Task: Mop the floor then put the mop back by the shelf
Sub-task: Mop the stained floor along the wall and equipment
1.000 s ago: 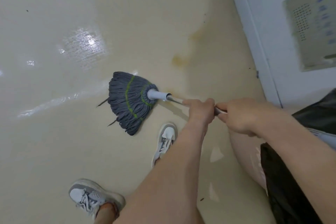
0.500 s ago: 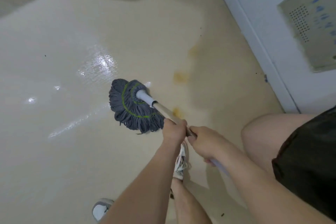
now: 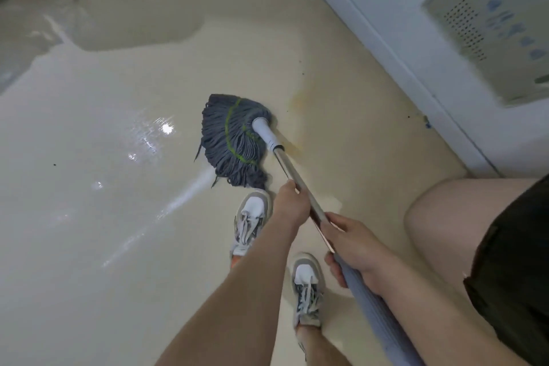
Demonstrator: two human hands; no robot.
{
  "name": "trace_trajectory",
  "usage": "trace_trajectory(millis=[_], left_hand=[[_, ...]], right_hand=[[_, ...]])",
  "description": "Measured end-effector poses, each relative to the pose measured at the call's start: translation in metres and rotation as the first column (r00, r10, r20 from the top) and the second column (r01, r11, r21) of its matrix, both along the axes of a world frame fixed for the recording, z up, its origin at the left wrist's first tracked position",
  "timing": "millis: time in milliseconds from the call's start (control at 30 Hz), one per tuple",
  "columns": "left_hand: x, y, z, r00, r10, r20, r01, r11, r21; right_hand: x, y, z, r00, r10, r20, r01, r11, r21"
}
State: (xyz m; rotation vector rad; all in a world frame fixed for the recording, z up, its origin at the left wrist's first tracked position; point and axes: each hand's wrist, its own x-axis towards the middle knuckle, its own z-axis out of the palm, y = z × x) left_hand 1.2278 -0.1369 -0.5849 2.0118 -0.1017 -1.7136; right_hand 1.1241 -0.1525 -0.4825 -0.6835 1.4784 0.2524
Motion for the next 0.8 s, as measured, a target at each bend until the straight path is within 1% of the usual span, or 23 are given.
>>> trace_trajectory(millis=[67, 167, 233, 367, 400, 467, 500, 633, 800], left_hand=[[0.017, -0.038, 0.003, 0.999, -0.028, -0.018, 0.027, 0.998, -0.060], [0.045, -0.086, 0.004, 0.998, -0.059, -0.029, 0.053, 0.985, -0.161], [0.062, -0.115, 0.002, 0.992, -0.125, 0.002, 0.123, 0.974, -0.192], [0.085, -0.160, -0.004, 0.959, -0.245, 0.143, 0.270, 0.943, -0.192], [0.085, -0.166, -0.005, 0.935, -0.295, 0.195, 0.330, 0.927, -0.177], [0.079, -0.167, -0.004, 0.857, -0.422, 0.295, 0.470, 0.875, -0.113], [0.072, -0.162, -0.002, 0.824, -0.475, 0.309, 0.520, 0.850, -0.081], [0.027, -0.128, 0.012, 0.751, -0.596, 0.286, 0.623, 0.782, -0.007], [-0.041, -0.090, 0.034, 0.690, -0.704, 0.166, 0.711, 0.703, 0.026]], right_hand=[[0.021, -0.028, -0.008, 0.992, -0.128, -0.006, 0.128, 0.990, 0.063], [0.054, -0.077, -0.020, 0.949, -0.313, 0.023, 0.307, 0.941, 0.142], [0.069, -0.107, -0.027, 0.928, -0.371, 0.044, 0.361, 0.921, 0.145], [0.090, -0.144, -0.039, 0.908, -0.412, 0.078, 0.398, 0.905, 0.151], [0.091, -0.147, -0.040, 0.904, -0.421, 0.076, 0.406, 0.901, 0.154], [0.087, -0.145, -0.038, 0.906, -0.419, 0.062, 0.407, 0.901, 0.150], [0.082, -0.139, -0.036, 0.911, -0.410, 0.049, 0.400, 0.905, 0.146], [0.041, -0.102, -0.023, 0.913, -0.408, -0.003, 0.404, 0.902, 0.152], [-0.017, -0.060, 0.000, 0.918, -0.385, -0.098, 0.395, 0.912, 0.108]])
